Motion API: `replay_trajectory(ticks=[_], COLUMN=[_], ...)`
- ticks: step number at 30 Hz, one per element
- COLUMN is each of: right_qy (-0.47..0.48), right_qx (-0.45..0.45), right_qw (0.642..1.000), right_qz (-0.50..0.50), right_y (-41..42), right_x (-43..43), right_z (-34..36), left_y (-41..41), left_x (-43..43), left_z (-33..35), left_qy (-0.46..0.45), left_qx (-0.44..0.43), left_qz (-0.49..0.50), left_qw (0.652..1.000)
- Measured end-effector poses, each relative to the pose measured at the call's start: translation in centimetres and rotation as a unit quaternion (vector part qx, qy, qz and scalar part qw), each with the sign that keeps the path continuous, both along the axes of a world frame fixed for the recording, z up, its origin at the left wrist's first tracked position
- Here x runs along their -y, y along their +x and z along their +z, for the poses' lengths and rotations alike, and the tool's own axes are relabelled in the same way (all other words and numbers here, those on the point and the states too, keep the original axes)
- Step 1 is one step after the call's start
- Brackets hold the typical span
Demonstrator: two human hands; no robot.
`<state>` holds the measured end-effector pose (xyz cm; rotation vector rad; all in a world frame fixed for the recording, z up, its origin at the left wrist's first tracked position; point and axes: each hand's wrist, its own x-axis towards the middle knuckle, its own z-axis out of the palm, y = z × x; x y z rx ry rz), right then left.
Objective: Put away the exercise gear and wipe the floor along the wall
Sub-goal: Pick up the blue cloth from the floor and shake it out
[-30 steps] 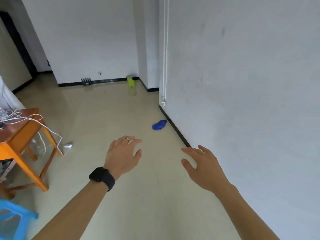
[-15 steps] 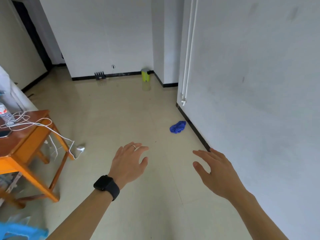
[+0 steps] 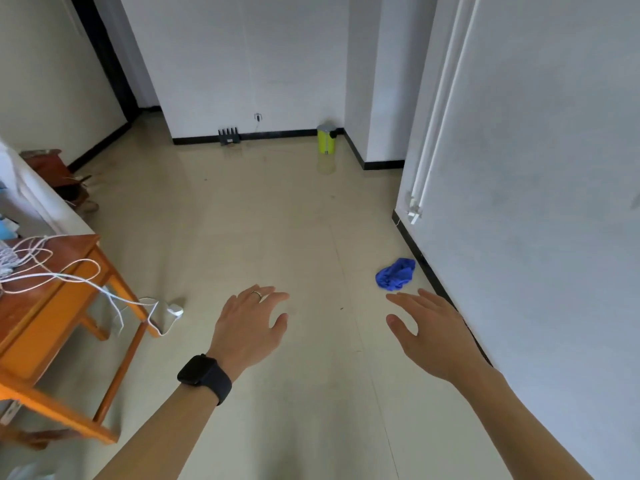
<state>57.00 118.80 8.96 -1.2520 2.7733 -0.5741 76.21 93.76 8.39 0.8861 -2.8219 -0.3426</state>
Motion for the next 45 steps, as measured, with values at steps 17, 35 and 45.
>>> replay_trajectory(ticks=[17, 35, 45], right_qy=[0.052, 0.065, 0.091], right_qx=[0.02, 0.174, 0.285], right_qw=[0.99, 0.944, 0.865], right_qz=[-0.13, -0.273, -0.403], right_y=[-24.7, -58.3, -68.6], right_x=[32.1, 51.2, 55.7], right_z=[-3.5, -12.9, -19.9], left_y=[-31.8, -76.9, -98.3], left_x=[37.8, 55.6, 57.7], left_z=[-2.4, -9.8, -18.3], left_qy=[-0.002, -0.008, -0.007], left_qx=[0.073, 0.178, 0.28], left_qz=[-0.125, -0.303, -0.469], left_qw=[0.99, 0.936, 0.838])
